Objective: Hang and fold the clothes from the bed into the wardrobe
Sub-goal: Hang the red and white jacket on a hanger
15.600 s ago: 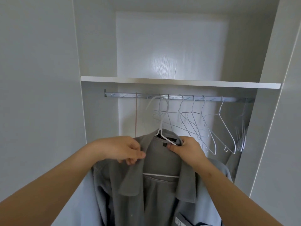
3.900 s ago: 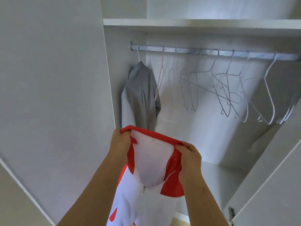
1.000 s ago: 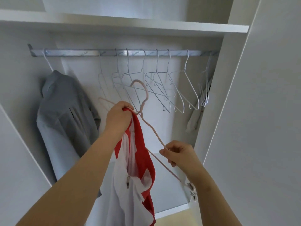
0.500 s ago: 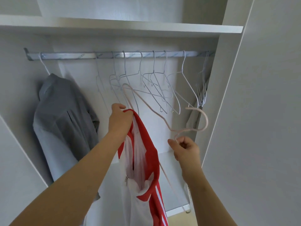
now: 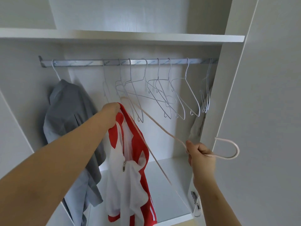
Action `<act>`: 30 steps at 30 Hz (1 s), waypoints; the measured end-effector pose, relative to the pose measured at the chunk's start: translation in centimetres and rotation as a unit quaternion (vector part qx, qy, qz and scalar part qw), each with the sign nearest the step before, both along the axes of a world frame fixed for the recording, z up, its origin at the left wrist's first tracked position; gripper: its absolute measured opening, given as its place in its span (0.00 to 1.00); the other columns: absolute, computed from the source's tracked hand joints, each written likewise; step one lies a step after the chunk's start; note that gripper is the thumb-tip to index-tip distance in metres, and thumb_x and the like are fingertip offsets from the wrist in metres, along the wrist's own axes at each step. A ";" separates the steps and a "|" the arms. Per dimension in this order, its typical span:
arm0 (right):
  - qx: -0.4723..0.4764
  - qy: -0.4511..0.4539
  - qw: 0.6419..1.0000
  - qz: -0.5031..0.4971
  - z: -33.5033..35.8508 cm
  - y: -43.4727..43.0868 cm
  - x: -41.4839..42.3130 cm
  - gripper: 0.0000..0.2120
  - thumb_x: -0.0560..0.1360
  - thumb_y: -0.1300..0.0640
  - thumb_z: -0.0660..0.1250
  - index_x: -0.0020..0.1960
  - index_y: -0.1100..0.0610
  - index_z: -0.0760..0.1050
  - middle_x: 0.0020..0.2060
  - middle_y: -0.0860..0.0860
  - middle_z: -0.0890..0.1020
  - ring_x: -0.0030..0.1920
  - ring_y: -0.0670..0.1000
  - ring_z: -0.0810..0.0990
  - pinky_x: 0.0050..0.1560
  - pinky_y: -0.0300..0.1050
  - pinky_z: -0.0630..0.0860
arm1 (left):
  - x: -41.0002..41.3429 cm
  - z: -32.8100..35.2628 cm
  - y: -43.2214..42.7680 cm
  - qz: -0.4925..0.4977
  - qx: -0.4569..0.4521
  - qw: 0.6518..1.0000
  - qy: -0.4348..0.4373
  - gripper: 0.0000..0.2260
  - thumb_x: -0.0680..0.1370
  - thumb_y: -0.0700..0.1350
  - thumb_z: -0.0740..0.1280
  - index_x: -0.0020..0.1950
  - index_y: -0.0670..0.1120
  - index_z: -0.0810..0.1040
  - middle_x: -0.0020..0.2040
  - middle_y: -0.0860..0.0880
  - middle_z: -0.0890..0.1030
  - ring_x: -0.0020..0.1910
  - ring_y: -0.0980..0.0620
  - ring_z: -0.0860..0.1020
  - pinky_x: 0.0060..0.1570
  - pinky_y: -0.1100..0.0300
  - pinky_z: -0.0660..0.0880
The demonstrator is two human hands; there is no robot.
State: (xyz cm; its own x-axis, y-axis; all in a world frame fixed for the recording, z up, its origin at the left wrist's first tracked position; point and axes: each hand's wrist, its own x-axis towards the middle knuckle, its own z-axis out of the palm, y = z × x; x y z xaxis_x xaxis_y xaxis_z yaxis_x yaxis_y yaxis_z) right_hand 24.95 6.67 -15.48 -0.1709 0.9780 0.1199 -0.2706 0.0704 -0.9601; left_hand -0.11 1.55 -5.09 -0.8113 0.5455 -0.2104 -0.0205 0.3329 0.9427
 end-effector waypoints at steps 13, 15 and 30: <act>0.015 -0.119 0.992 0.036 -0.3 -1.3 -0.5 0.19 0.74 0.60 0.68 0.26 0.58 0.68 0.15 0.43 0.68 0.17 0.41 0.63 0.20 0.29 0.61 | 4.1 -1.1 -1.2 -0.109 0.040 0.951 0.286 0.07 0.76 0.44 0.62 0.39 0.52 0.69 0.36 0.50 0.74 0.34 0.54 0.72 0.32 0.63 0.68; 0.026 -0.149 0.987 0.056 -0.3 -1.6 -1.2 0.18 0.74 0.59 0.68 0.27 0.58 0.69 0.16 0.44 0.69 0.18 0.41 0.63 0.21 0.30 0.62 | 5.4 -1.5 -1.6 -0.147 0.043 0.945 0.289 0.07 0.75 0.44 0.64 0.38 0.53 0.71 0.37 0.52 0.74 0.36 0.55 0.73 0.34 0.63 0.69; -0.002 -0.067 0.997 0.025 1.9 -2.7 -1.5 0.21 0.72 0.66 0.65 0.21 0.55 0.76 0.16 0.49 0.70 0.19 0.47 0.66 0.27 0.40 0.64 | 7.2 -6.3 -3.0 -0.280 -0.044 0.756 0.590 0.11 0.80 0.51 0.57 0.57 0.51 0.75 0.50 0.53 0.80 0.50 0.51 0.78 0.57 0.56 0.69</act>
